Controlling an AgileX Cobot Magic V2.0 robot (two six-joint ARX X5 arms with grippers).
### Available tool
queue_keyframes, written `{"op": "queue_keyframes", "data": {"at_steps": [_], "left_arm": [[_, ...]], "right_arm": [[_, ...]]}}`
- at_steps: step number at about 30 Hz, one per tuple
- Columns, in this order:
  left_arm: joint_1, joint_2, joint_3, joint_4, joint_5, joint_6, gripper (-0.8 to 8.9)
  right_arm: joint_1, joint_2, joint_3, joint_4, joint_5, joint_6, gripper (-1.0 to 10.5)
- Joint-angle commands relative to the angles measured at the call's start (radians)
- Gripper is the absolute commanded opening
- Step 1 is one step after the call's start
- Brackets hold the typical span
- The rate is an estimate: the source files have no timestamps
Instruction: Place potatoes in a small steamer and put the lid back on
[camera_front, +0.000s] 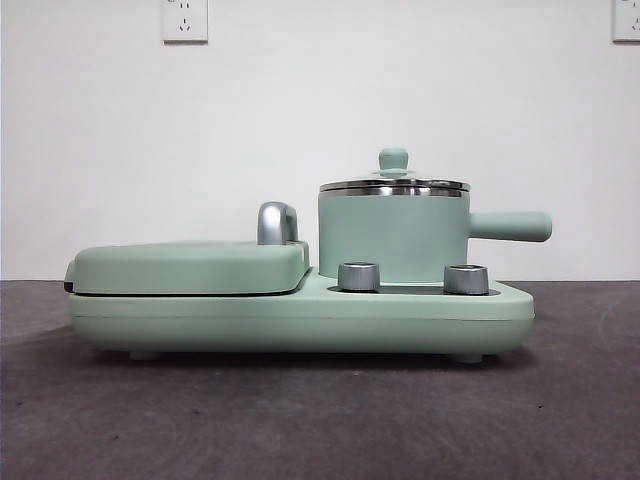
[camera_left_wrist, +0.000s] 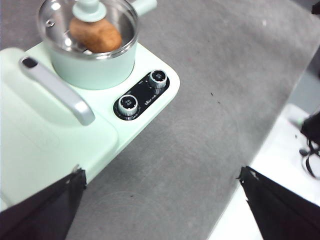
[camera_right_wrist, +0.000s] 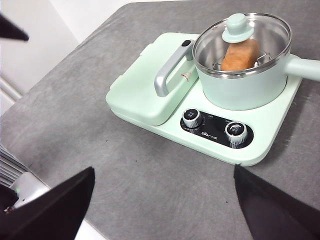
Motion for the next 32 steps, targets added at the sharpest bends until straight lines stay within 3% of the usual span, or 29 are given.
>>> {"op": "queue_keyframes", "data": {"at_steps": [1,8,9,11,12,14,15,32], "left_arm": [[-0.004,-0.11,-0.143,0.127,0.005,-0.128,4.97],[-0.004,-0.282,-0.372,0.266,0.004,-0.237,4.54],[-0.004,-0.29,-0.381,0.264,0.004,-0.241,3.88],[-0.004,-0.293,-0.383,0.252,0.004,-0.239,1.62],[-0.004,-0.293,-0.383,0.251,0.004,-0.236,-0.07],[-0.004,-0.293,-0.383,0.251,0.004,-0.235,0.12],[-0.004,-0.293,-0.383,0.251,0.004,-0.235,0.12],[-0.004,-0.295,-0.382,0.251,0.004,-0.24,0.19]], "right_arm": [[0.005,0.003,0.012,0.01,-0.005,-0.016,4.4],[0.005,0.003,0.012,0.01,-0.012,-0.015,4.4],[0.005,0.003,0.012,0.01,-0.012,-0.015,4.4],[0.005,0.003,0.012,0.01,-0.012,-0.015,4.0],[0.005,0.003,0.012,0.009,-0.013,-0.015,2.9],[0.005,0.003,0.012,0.009,-0.014,-0.016,-0.2],[0.005,0.003,0.012,0.009,-0.014,-0.016,0.3],[0.005,0.002,0.012,0.01,-0.017,-0.015,0.2]]}}
